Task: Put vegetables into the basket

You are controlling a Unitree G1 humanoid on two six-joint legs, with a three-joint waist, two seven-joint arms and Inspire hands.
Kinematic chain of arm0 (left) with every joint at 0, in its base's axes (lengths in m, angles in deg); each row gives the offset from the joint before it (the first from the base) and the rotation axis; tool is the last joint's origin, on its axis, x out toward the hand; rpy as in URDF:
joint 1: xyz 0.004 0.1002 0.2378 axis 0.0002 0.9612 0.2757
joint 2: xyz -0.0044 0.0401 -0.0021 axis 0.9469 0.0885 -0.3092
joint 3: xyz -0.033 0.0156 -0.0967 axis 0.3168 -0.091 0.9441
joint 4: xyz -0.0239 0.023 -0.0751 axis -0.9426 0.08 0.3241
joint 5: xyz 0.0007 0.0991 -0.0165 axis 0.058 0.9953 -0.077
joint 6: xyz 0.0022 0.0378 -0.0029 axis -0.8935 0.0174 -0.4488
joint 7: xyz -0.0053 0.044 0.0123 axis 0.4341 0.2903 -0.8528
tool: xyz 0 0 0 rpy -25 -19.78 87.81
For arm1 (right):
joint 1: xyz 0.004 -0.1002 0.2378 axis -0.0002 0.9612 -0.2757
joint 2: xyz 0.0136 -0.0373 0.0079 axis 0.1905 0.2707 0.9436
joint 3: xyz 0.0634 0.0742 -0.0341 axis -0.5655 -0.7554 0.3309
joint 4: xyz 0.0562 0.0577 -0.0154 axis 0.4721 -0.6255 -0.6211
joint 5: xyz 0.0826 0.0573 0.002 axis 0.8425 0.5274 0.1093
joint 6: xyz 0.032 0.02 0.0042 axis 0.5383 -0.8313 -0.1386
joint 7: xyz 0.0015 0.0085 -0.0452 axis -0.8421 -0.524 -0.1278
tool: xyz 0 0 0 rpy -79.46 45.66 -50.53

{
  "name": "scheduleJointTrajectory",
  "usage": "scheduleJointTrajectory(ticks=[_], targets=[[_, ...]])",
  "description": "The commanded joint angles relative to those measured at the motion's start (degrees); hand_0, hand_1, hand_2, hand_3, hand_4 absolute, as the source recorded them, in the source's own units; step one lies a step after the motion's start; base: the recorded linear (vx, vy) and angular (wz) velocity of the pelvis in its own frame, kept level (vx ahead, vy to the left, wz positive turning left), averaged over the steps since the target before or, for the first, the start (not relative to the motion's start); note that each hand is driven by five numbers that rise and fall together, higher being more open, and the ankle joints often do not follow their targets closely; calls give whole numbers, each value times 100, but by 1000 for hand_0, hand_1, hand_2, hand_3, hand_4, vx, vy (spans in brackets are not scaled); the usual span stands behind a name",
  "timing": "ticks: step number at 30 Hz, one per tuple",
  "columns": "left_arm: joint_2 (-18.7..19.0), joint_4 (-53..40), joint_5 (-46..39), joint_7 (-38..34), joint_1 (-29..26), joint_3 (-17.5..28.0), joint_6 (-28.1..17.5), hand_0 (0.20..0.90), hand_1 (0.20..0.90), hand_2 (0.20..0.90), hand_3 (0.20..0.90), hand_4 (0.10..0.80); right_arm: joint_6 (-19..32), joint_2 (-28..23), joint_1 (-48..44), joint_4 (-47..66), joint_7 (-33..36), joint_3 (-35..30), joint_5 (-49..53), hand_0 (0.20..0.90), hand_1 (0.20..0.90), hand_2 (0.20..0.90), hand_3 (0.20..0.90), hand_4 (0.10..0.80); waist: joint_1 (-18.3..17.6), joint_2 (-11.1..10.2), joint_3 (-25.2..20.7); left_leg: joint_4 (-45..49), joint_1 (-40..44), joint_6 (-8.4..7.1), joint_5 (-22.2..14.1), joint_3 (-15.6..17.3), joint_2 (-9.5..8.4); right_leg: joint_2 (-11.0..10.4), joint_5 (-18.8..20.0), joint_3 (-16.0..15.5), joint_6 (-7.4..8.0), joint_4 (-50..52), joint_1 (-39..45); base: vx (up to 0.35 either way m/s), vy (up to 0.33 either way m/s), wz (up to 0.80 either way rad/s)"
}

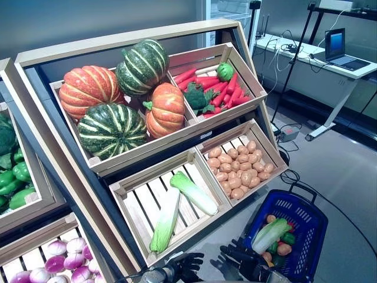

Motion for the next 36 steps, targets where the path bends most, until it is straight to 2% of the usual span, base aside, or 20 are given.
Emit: scheduleJointTrajectory(ticks=[1, 6, 14, 17, 19, 25, 30, 33, 36], targets=[[-100, -34, -4, 91, -689, -168, -457, 900, 900, 900, 900, 800, 378, 233, -478, -127, -265, 151, -152, 900, 900, 900, 900, 800, 4, 60, 142, 86, -178, -184, -141, -48, 127, -235, -365, -116, 173, 254, 253, 0, 0, 0], [-89, -55, -99, 277, -683, -188, -550, 900, 900, 900, 900, 800, 482, 217, -483, -154, -162, 124, -239, 900, 900, 900, 900, 800, -4, 70, 145, 89, -165, -182, -149, -50, 126, -245, -370, -100, 176, 266, 253, 0, 0, 0], [-96, -45, -26, 161, -717, -298, -666, 900, 900, 900, 900, 800, 972, 195, -530, -107, 440, 180, -641, 900, 900, 900, 900, 800, -27, 87, 156, 85, -145, -179, -153, -50, 124, -257, -369, -74, 180, 268, 260, 0, 0, 0], [-57, -186, -18, 10, -705, -345, -1000, 900, 900, 900, 900, 800, 1061, 197, -522, -38, 548, 187, -622, 900, 900, 900, 900, 800, -44, 92, 163, 69, -132, -179, -155, -49, 117, -249, -352, -45, 185, 243, 268, 0, 0, 0], [-44, -224, -63, -15, -702, -346, -1064, 900, 900, 900, 900, 800, 1042, 193, -522, -19, 525, 186, -599, 900, 900, 900, 900, 800, -47, 92, 165, 68, -133, -182, -151, -46, 117, -247, -349, -39, 185, 239, 268, 0, 0, 0], [325, -1540, -662, 156, -673, -134, -1632, 900, 900, 900, 900, 800, 961, 93, -393, 282, 246, 91, -100, 900, 900, 900, 900, 800, -20, 100, 258, 49, -162, -188, -138, -66, 93, -229, -300, -2, 180, 157, 269, 0, 0, 0], [778, -3266, -1417, 309, -715, 11, -1629, 900, 900, 900, 900, 800, 1068, 60, -294, 524, 526, -104, 76, 900, 900, 900, 900, 800, 53, 125, 313, 46, -213, -173, -148, -136, 66, -243, -259, -44, 176, 92, 267, 2, 3, 1], [987, -4230, -1835, 356, -750, 374, -1647, 900, 900, 900, 900, 800, 1102, 118, -54, 748, 656, -194, 89, 900, 900, 900, 900, 800, 99, 116, 320, 46, -259, -162, -147, -204, 44, -266, -236, -95, 183, 60, 268, 5, 6, 1], [1041, -4506, -2009, 294, -791, 564, -1640, 900, 900, 900, 900, 800, 1102, 143, 77, 813, 677, -211, 39, 900, 900, 900, 900, 800, 103, 96, 287, 46, -276, -161, -156, -238, 34, -280, -232, -122, 192, 37, 274, 28, 7, 2]])
